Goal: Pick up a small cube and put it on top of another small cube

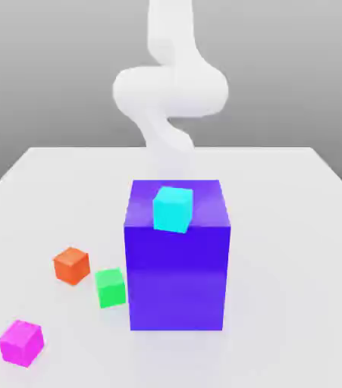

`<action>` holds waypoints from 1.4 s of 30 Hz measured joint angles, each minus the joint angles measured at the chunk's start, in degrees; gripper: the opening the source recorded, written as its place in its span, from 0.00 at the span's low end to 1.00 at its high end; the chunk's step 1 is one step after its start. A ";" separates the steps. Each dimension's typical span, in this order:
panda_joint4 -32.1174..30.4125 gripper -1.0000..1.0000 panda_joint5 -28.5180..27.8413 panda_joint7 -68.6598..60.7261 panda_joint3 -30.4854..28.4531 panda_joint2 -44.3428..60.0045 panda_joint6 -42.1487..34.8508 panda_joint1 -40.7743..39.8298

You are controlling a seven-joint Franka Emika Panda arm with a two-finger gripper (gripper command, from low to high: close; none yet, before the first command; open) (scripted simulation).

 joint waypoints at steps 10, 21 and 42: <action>-1.56 0.50 -10.76 -20.55 -6.02 17.44 5.26 -1.91; -3.66 0.50 -10.29 -51.41 -15.18 36.11 12.41 -3.74; -4.50 0.00 13.46 -105.85 -6.26 67.34 28.93 -20.68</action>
